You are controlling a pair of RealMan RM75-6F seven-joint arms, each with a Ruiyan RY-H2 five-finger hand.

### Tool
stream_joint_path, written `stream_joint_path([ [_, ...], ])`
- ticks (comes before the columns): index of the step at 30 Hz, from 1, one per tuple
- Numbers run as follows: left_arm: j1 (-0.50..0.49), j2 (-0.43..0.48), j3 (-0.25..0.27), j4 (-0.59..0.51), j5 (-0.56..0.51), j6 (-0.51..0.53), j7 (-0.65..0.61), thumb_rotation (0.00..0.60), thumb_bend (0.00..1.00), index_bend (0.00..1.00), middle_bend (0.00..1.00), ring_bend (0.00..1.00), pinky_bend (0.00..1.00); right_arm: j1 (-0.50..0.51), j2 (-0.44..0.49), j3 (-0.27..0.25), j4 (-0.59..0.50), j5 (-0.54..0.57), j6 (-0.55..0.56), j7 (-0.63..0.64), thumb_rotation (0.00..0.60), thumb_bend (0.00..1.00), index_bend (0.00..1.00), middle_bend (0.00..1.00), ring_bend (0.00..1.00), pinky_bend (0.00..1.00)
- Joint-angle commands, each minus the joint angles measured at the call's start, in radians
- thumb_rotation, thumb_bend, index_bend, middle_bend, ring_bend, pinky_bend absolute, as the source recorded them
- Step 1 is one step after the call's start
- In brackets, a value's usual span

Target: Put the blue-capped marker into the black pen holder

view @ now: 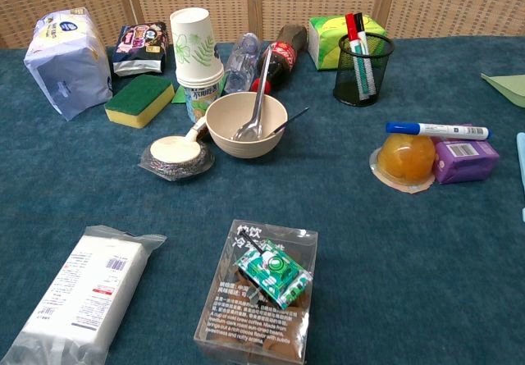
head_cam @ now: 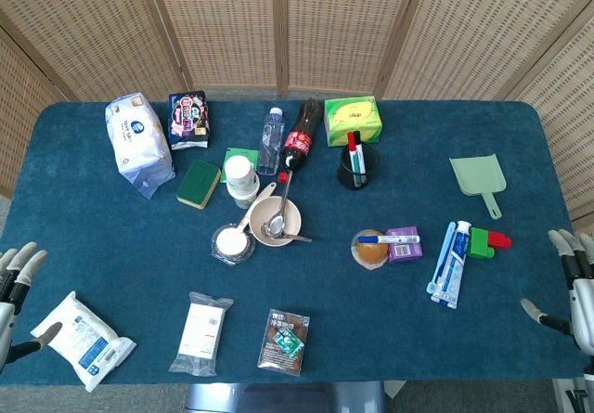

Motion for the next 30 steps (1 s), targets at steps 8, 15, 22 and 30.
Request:
stream_joint_path([
  [8, -0.001, 0.001, 0.001, -0.001, 0.000, -0.004, -0.002, 0.600, 0.18, 0.00, 0.00, 0.00, 0.00, 0.006, -0.009, -0.002, 0.008, -0.015, 0.000, 0.021, 0.600, 0.00, 0.17, 0.00, 0.00, 0.00],
  [15, -0.001, 0.010, 0.003, -0.004, 0.005, 0.000, -0.025, 0.600, 0.18, 0.00, 0.00, 0.00, 0.00, 0.042, -0.023, -0.002, 0.032, -0.044, -0.049, 0.179, 0.600, 0.00, 0.29, 0.01, 0.00, 0.00],
  [22, 0.000, 0.013, 0.004, -0.006, 0.006, 0.001, -0.029, 0.600, 0.18, 0.00, 0.00, 0.00, 0.00, 0.125, -0.065, 0.005, 0.086, -0.068, -0.157, 0.303, 0.600, 0.00, 0.36, 0.03, 0.00, 0.00],
  [30, -0.010, 0.011, 0.001, -0.008, -0.012, -0.022, -0.020, 0.600, 0.18, 0.00, 0.00, 0.00, 0.00, 0.235, -0.124, 0.039, 0.093, -0.029, -0.290, 0.255, 0.600, 0.03, 0.38, 0.04, 0.00, 0.00],
])
